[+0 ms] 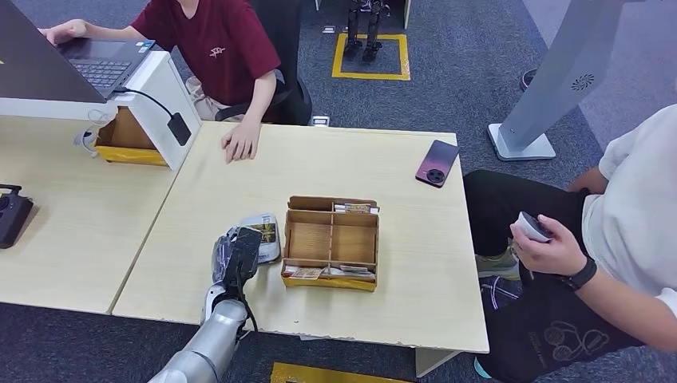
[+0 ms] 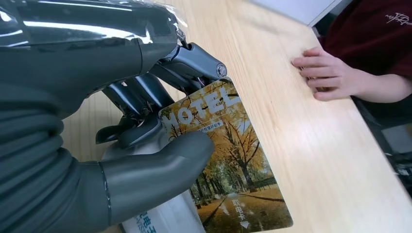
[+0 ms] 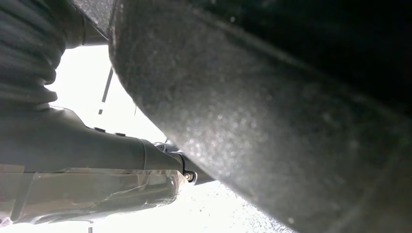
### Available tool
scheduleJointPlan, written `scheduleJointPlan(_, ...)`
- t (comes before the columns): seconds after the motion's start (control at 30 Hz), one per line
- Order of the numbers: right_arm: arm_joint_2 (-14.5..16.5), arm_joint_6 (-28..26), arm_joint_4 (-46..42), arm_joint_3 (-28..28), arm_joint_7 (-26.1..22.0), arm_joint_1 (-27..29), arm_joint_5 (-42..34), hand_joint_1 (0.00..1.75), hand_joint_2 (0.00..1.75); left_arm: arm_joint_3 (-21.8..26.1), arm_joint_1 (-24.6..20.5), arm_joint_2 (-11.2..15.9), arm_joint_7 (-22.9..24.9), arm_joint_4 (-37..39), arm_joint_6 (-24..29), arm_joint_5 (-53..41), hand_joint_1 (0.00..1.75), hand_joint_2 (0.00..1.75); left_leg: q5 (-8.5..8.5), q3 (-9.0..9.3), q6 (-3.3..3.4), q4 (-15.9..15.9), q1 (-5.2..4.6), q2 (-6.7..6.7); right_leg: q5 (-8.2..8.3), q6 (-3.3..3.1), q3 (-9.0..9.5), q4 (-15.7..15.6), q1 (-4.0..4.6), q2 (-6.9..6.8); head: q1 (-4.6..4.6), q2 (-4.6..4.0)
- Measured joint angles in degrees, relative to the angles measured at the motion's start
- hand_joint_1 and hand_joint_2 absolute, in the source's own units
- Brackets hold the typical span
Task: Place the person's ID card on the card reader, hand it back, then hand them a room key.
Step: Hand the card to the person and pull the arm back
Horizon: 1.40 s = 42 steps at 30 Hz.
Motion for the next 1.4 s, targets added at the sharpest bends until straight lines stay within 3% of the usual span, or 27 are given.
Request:
scheduleJointPlan(0.1,0.0,-0.09,0.0,-0.15,-0.08,0.02,0.1,0.0,1.75,-0.46,2.34,-0.55,-2.39,-6.36,-2.78,7.96,1.75,1.75,-0.01,-0.04,0.0,0.01,0.0,0.01,0.0,0.0,-0.04,-0.01,0.0,0.01,0.0,0.0)
scheduleJointPlan(0.27,0.0,-0.05,0.0,-0.54,-0.24,0.01,0.8,0.0,1.75,-2.06,5.65,-0.38,-6.57,-18.54,-2.02,16.44,1.75,1.75,-0.01,-0.08,0.01,0.01,0.02,-0.01,-0.01,0.0,-0.07,-0.01,0.0,-0.01,-0.01,0.01)
scheduleJointPlan(0.47,0.0,0.19,0.0,-0.83,-0.52,-0.03,1.66,0.0,1.75,-2.6,7.73,0.08,-9.55,-28.78,0.18,18.45,1.75,1.75,-0.01,-0.09,0.0,0.0,0.02,-0.01,-0.01,0.0,-0.08,-0.01,0.0,-0.02,0.0,0.0)
scheduleJointPlan(0.57,0.0,0.49,0.0,-0.83,-0.61,-0.11,2.55,0.0,1.75,-2.55,7.74,0.53,-10.6,-31.56,4.81,10.94,1.75,1.75,0.0,-0.09,0.0,0.0,0.02,-0.02,-0.01,0.0,-0.07,0.0,0.0,-0.02,-0.01,0.0)
scheduleJointPlan(0.67,0.0,1.01,0.0,-0.83,-0.68,-0.22,3.43,0.0,1.75,-0.83,7.24,0.51,-12.12,-32.82,6.13,-3.8,1.75,1.75,0.0,-0.09,0.0,0.01,0.02,-0.03,-0.01,0.01,-0.07,0.0,0.01,-0.03,0.0,0.0)
scheduleJointPlan(0.83,0.0,1.61,0.0,-0.67,-0.81,-0.43,4.73,0.0,1.75,8.49,3.23,-0.91,-12.65,-33.16,6.31,-23.4,1.75,1.75,0.01,-0.06,0.0,0.01,0.01,0.01,0.02,0.02,-0.07,0.0,0.0,0.01,0.0,0.0)
scheduleJointPlan(1.07,0.0,2.04,0.0,-0.17,-0.96,-0.59,5.38,0.0,1.75,18.41,-1.84,-1.73,-12.65,-33.16,6.33,-28.21,1.75,1.75,0.02,-0.07,0.0,0.02,0.04,-0.01,0.02,0.01,-0.08,0.01,0.01,0.0,-0.01,0.0)
scheduleJointPlan(1.4,0.0,2.04,0.0,0.18,-1.09,-0.6,5.43,0.0,1.75,21.83,-3.48,-2.99,-12.65,-33.16,6.33,-29.79,1.75,1.75,0.01,-0.09,0.01,0.02,0.01,-0.02,0.02,0.02,-0.08,0.0,0.0,-0.01,-0.01,0.0)
